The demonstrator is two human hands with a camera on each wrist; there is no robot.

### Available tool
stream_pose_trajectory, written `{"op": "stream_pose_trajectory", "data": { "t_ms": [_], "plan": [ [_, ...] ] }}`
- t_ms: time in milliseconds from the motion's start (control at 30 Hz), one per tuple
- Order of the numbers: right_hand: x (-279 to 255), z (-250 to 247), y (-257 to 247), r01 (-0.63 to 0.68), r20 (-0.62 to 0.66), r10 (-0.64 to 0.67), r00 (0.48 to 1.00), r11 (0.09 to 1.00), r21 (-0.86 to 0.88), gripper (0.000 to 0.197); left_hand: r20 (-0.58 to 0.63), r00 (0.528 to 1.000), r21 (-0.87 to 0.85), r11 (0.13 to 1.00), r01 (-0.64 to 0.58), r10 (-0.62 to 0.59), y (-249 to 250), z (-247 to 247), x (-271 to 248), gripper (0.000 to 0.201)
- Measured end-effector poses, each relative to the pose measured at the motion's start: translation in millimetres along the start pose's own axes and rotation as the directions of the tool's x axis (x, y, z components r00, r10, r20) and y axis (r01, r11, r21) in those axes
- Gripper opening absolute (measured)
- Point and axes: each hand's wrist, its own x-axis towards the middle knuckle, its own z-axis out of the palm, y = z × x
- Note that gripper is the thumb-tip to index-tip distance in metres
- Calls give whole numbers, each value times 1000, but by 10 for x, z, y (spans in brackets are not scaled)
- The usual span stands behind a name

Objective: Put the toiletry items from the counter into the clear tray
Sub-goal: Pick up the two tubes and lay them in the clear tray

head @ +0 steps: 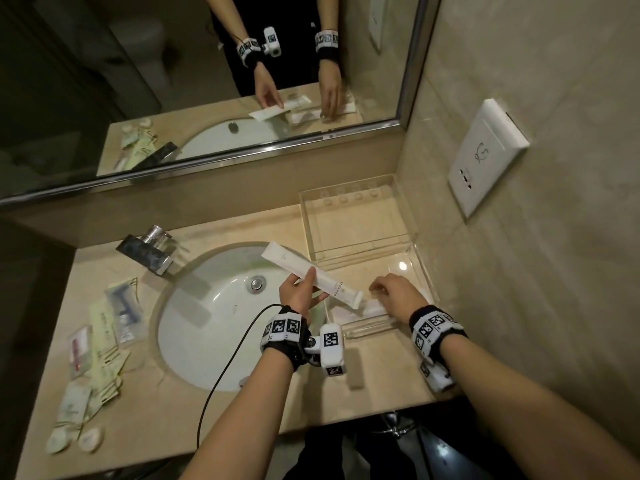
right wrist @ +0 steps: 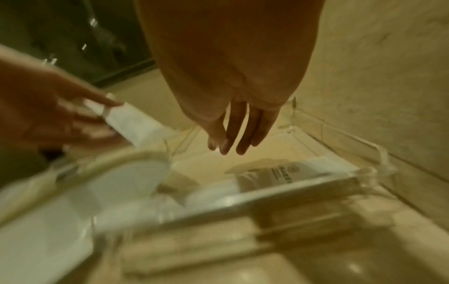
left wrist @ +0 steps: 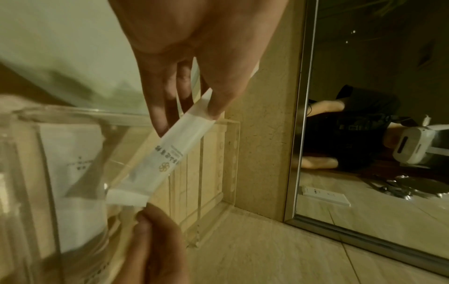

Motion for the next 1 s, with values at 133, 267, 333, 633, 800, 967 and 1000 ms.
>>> {"op": "stream_pose_trajectory", "data": {
  "t_ms": [133,267,333,633,800,967,1000],
  "plan": [
    [70,-246,-172,43,-290,78,954,921,387,17,81,996,-22,999,40,-38,-48,126,-61,26],
    [89,-407,-374,95,3,-101,995,940,326,25,189,978,-11,996,91,-87,-96,225,-165,34],
    [121,-401,-351,76,49,-89,995,970,231,22,203,974,12,995,102,-102,-116,204,-161,39],
    [129,-292,22,-127,208,174,962,967,-221,18,36,972,551,807,-215,234,-40,-126,149,42],
    [87,-282,69,-77,234,150,961,952,-295,22,396,908,726,558,-401,137,-197,35,105,30],
    [39,-346,117,-82,173,148,974,937,-338,28,500,865,837,233,-494,37,-400,130,80,42],
    [32,-356,137,-82,173,150,973,934,-349,30,499,866,842,214,-495,35,-428,136,81,41]
  ]
}}
